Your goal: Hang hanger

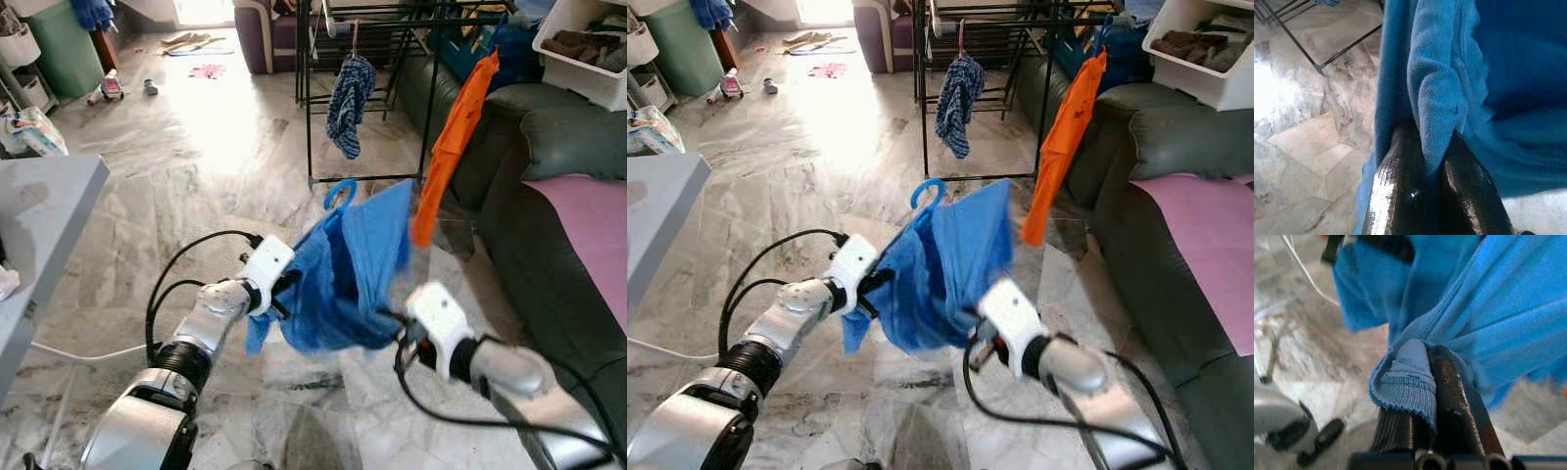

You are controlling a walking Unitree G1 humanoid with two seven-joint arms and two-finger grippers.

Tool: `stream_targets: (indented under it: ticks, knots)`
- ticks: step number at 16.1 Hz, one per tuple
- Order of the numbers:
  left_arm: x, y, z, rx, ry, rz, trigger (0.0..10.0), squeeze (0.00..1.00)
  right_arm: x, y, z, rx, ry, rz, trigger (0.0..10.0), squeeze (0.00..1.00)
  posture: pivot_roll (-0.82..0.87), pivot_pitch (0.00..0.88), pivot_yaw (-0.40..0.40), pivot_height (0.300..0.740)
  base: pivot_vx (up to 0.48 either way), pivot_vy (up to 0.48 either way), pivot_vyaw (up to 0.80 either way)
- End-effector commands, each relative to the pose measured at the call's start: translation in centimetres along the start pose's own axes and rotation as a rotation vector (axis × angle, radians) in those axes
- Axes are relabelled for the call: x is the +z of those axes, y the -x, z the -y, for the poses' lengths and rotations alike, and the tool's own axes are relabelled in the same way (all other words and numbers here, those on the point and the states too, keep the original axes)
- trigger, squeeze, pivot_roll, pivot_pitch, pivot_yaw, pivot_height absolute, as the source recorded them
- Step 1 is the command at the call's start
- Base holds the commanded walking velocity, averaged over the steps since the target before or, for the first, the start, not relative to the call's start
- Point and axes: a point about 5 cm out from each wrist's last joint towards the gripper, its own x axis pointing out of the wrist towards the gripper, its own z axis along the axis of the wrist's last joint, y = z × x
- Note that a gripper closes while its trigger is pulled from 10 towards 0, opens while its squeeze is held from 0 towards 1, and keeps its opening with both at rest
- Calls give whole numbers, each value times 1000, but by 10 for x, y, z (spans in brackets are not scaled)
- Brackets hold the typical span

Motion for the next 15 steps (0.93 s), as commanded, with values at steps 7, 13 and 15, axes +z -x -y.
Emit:
stream_targets:
  ticks: [7,13,15]
  knots:
    - [28,3,-20,36,44,102,0,0,-27,3,-8,27,156,-165,10000,1000,-92,51,-12,740,0,0,0]
    - [26,2,-25,113,57,97,0,0,-23,3,-17,127,109,-147,10000,1000,-96,48,-11,740,0,0,0]
    - [28,4,-18,4,-30,115,0,0,-17,12,-14,211,209,-113,10000,1000,-97,48,-9,740,0,0,0]
